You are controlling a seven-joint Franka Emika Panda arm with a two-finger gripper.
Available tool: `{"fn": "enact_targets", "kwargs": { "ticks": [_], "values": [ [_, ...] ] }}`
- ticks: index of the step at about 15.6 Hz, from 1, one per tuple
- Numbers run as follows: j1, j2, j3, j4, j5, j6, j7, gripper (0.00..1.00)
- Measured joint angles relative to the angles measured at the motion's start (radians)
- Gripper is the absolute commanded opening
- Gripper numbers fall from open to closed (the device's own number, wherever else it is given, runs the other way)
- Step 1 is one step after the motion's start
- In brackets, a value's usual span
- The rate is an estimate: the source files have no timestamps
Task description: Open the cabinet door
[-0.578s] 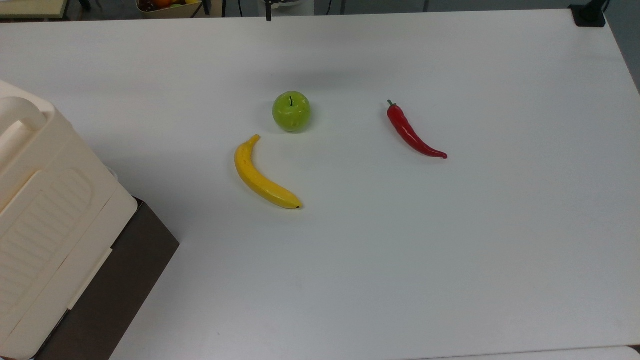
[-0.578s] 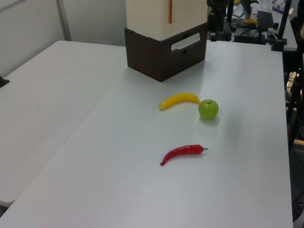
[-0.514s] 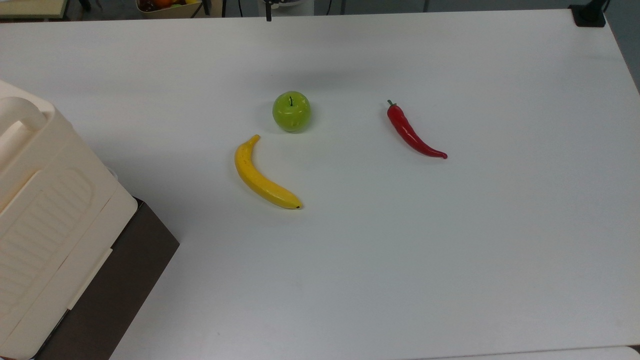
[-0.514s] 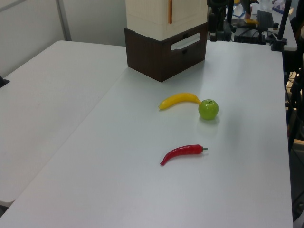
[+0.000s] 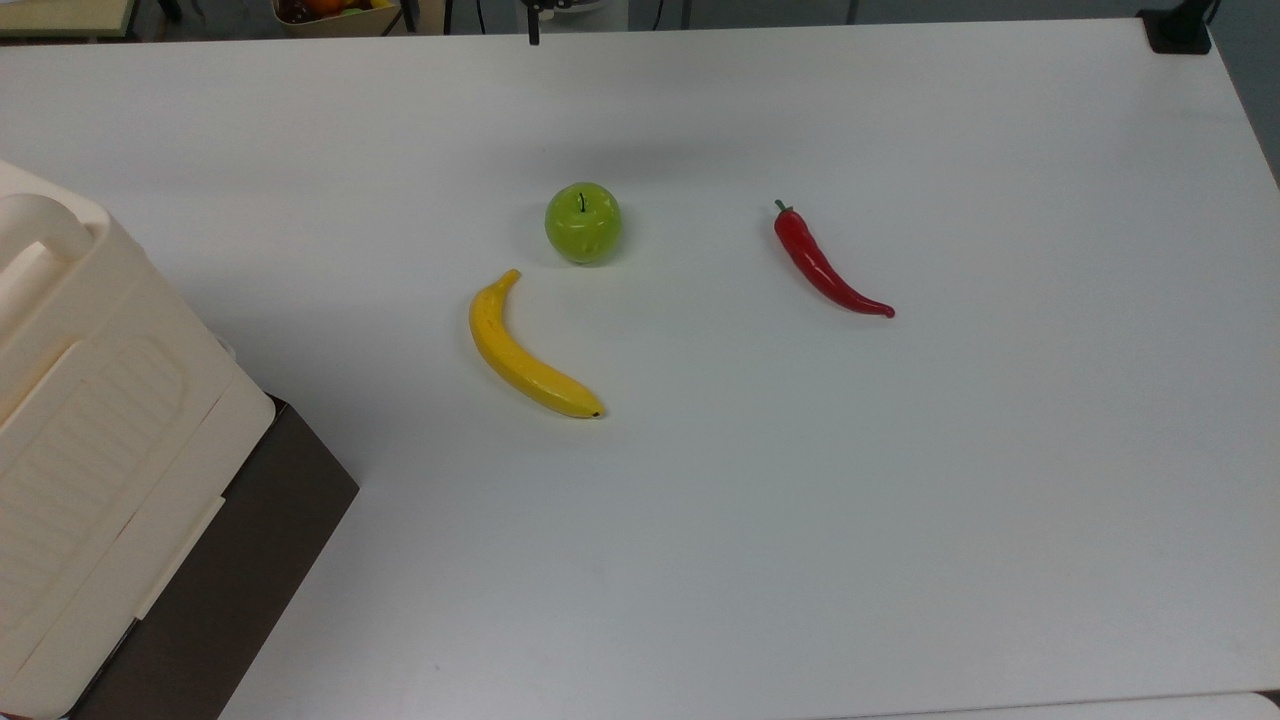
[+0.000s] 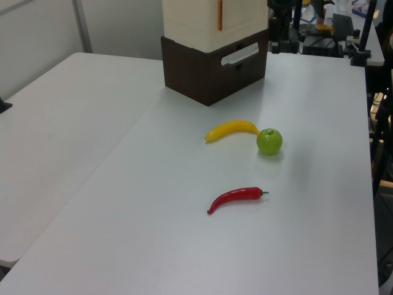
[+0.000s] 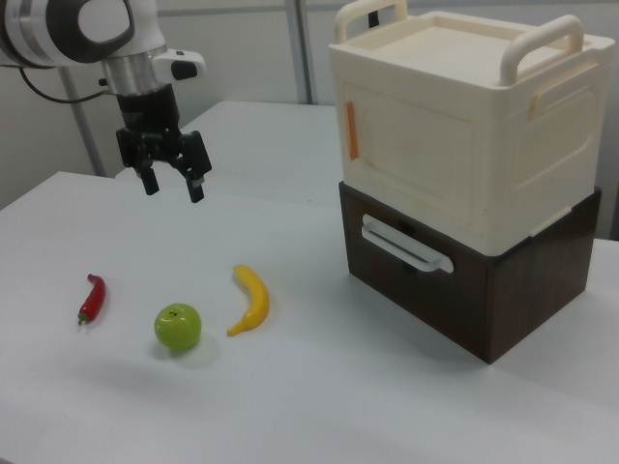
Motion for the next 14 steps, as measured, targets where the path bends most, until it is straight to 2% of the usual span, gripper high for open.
{"fn": "enact_targets", "kwargs": {
  "ticks": [6, 11, 14],
  "values": [
    [-0.010, 0.044, -0.013, 0.004, -0.007, 0.125, 0.064, 1.00],
    [-0.073, 0.095, -0.017, 0.072, -0.052, 0.220, 0.164, 1.00],
    [-0.115, 0.118, -0.018, 0.096, -0.057, 0.332, 0.188, 1.00]
  ]
}}
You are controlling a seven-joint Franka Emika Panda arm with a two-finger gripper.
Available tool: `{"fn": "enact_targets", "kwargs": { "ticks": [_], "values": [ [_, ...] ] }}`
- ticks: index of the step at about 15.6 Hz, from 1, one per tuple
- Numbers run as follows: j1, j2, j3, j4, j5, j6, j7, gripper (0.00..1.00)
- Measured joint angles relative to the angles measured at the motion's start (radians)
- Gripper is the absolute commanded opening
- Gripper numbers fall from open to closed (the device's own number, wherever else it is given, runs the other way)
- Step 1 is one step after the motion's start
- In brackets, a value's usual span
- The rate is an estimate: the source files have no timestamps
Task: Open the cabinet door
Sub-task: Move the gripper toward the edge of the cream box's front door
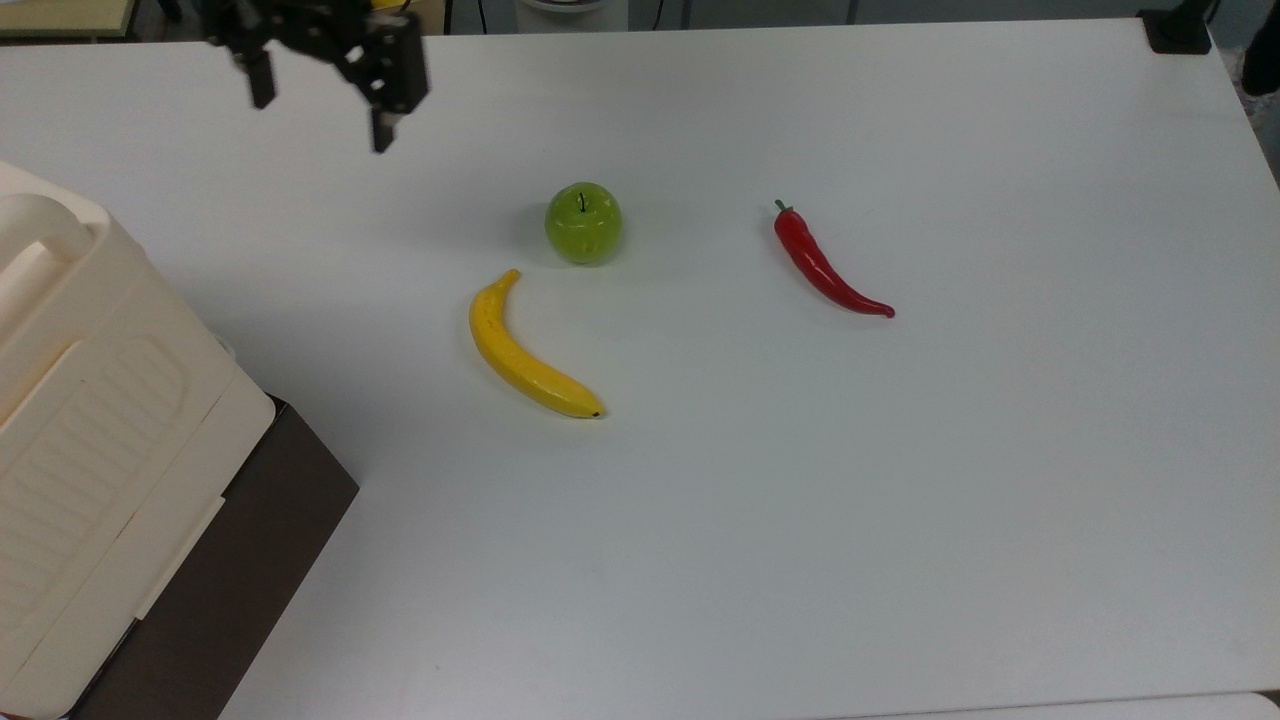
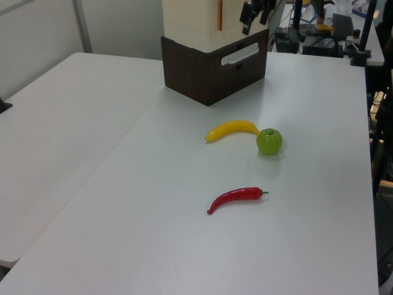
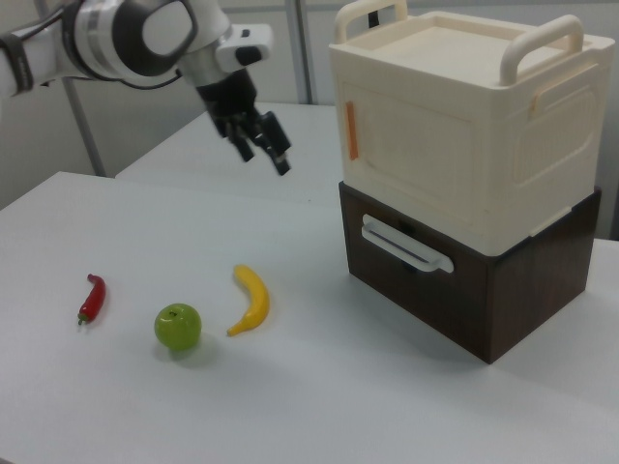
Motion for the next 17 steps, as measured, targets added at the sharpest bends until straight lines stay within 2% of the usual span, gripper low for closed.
{"fn": "enact_targets", "kwargs": {
  "ticks": [5, 10, 16, 17],
  "values": [
    [-0.051, 0.055, -0.001, 0.003, -0.013, 0.206, 0.051, 0.99],
    [-0.078, 0.103, -0.010, 0.005, -0.034, 0.381, 0.080, 0.90],
    [-0.077, 0.158, -0.011, 0.032, -0.080, 0.488, 0.114, 0.90],
    [-0.075, 0.166, -0.011, 0.038, -0.088, 0.499, 0.115, 0.87]
  ]
}}
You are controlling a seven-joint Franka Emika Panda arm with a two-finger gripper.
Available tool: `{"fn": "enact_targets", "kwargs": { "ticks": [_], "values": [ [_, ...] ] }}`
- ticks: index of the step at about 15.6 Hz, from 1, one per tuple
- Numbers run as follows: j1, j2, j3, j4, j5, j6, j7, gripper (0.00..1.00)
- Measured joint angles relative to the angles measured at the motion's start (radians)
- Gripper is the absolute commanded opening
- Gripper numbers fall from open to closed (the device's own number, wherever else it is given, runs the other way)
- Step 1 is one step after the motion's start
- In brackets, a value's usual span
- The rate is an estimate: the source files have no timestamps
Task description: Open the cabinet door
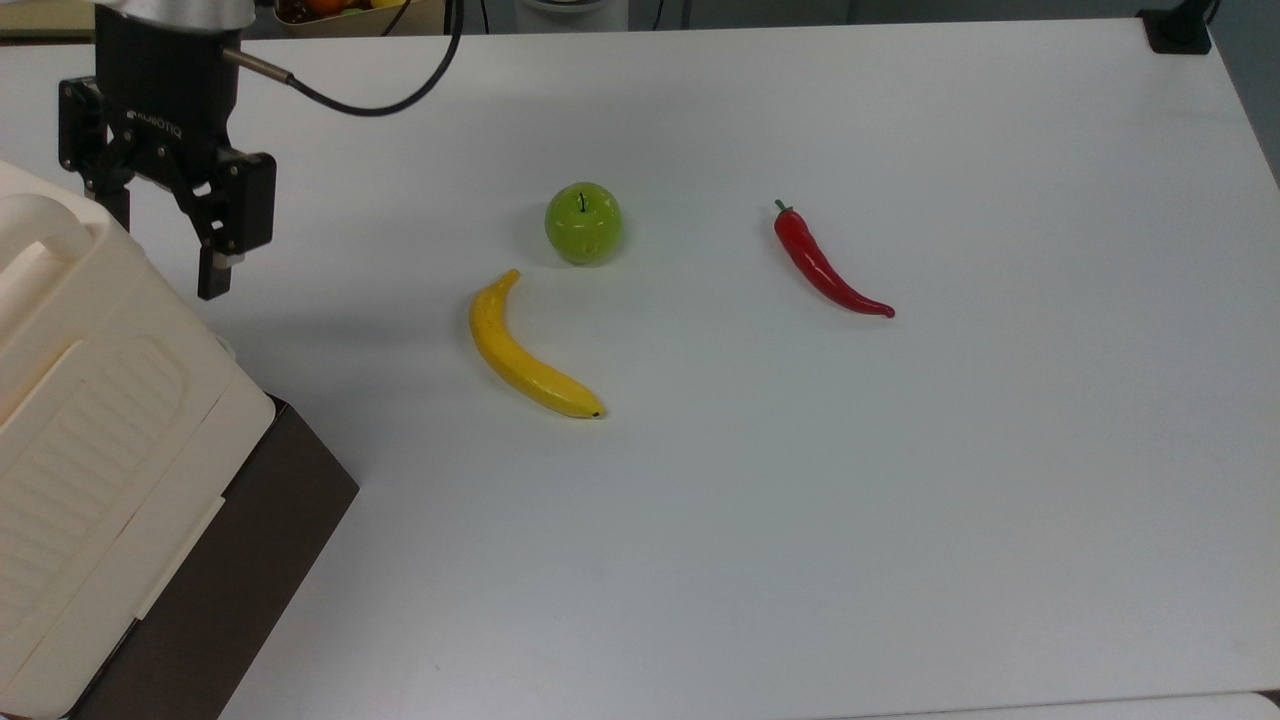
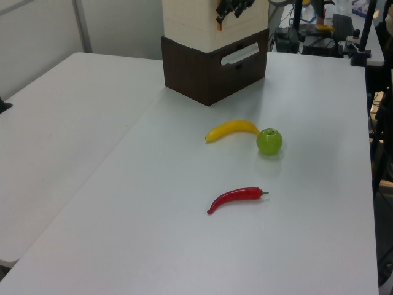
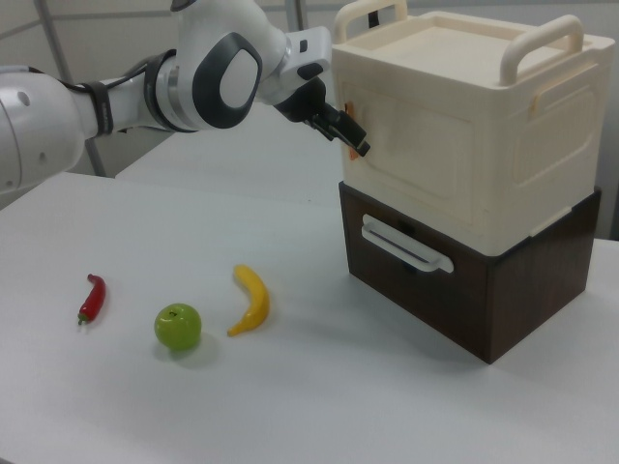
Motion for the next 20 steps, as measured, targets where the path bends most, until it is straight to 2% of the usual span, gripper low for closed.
{"fn": "enact_targets", "kwargs": {
  "ticks": [7, 15, 20],
  "values": [
    [0.009, 0.022, 0.001, 0.013, -0.061, 0.019, 0.021, 0.55],
    [0.011, 0.023, 0.002, 0.014, -0.072, 0.019, 0.022, 0.20],
    [0.018, 0.023, 0.007, 0.015, -0.072, 0.020, 0.025, 0.07]
  ]
}}
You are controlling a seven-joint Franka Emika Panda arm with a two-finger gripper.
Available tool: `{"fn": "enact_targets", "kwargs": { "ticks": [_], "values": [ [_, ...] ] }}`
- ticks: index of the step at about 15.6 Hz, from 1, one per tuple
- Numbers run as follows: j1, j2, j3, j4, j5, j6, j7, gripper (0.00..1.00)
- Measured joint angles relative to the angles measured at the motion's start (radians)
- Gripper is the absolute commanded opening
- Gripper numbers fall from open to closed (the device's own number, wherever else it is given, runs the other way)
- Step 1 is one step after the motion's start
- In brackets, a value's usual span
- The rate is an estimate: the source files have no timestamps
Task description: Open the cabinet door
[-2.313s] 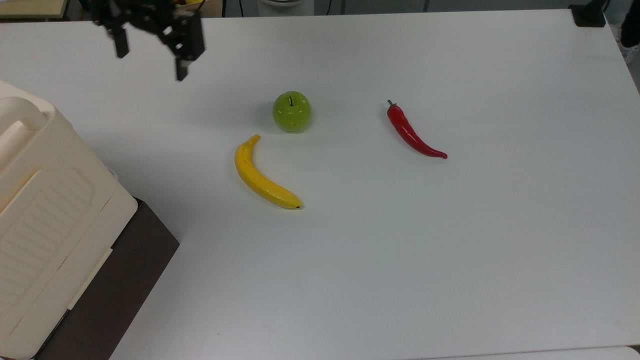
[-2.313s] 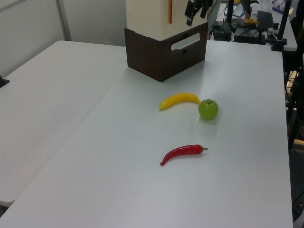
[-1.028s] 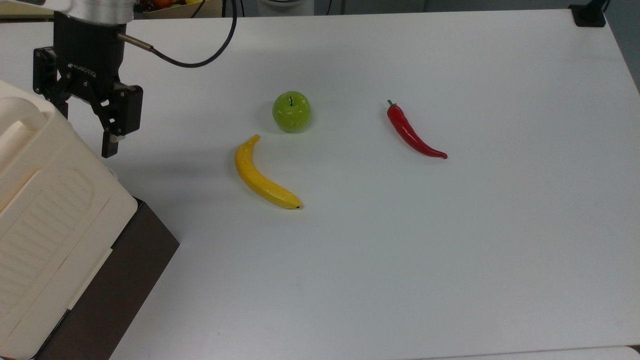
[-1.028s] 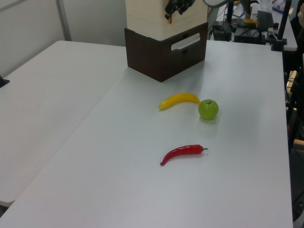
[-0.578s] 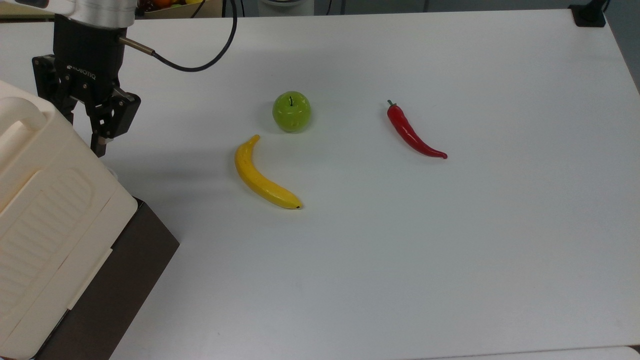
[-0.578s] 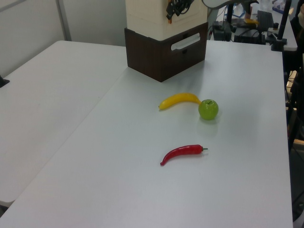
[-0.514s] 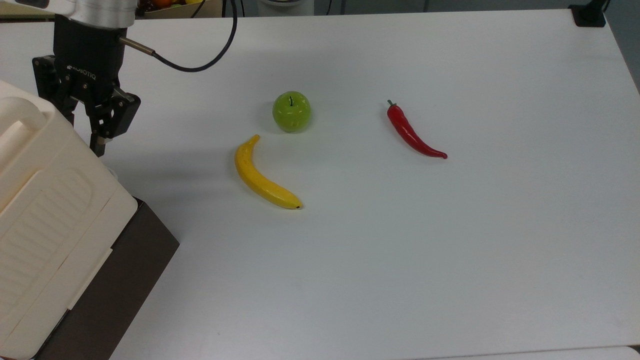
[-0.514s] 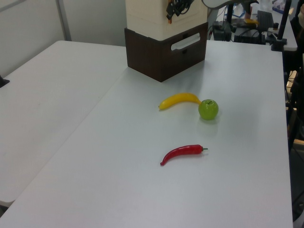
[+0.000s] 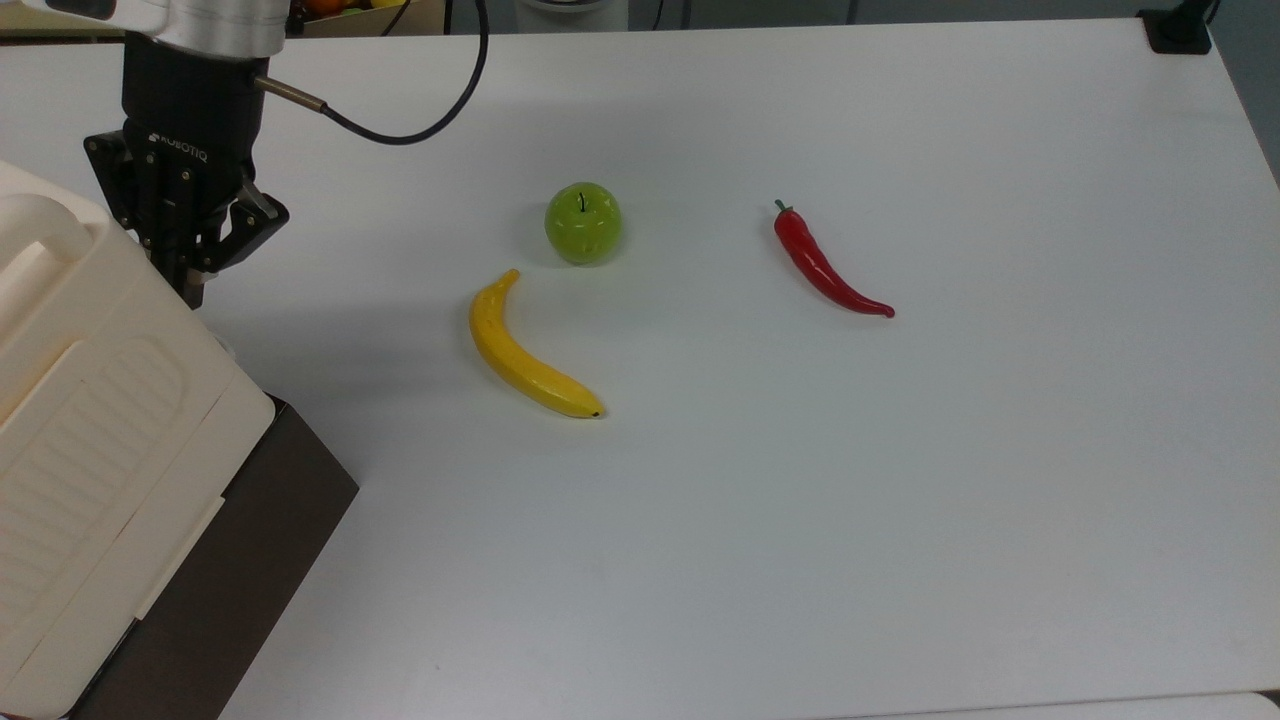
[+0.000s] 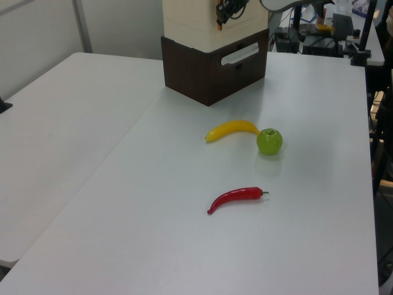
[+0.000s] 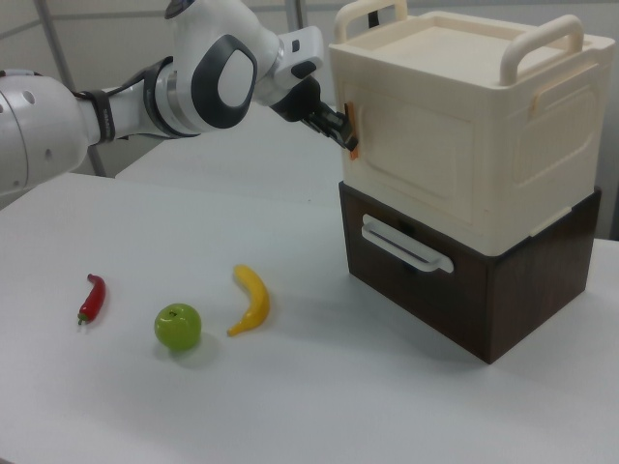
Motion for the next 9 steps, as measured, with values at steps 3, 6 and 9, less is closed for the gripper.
{"fn": "enact_targets", "kwargs": {
  "ticks": [3, 6, 9],
  "values": [
    [0.000, 0.000, 0.000, 0.000, 0.000, 0.000, 0.003, 0.06],
    [0.000, -0.001, 0.000, 0.000, 0.000, 0.000, 0.003, 0.06],
    [0.002, -0.006, 0.001, 0.000, 0.000, -0.018, 0.003, 0.06]
  ]
}}
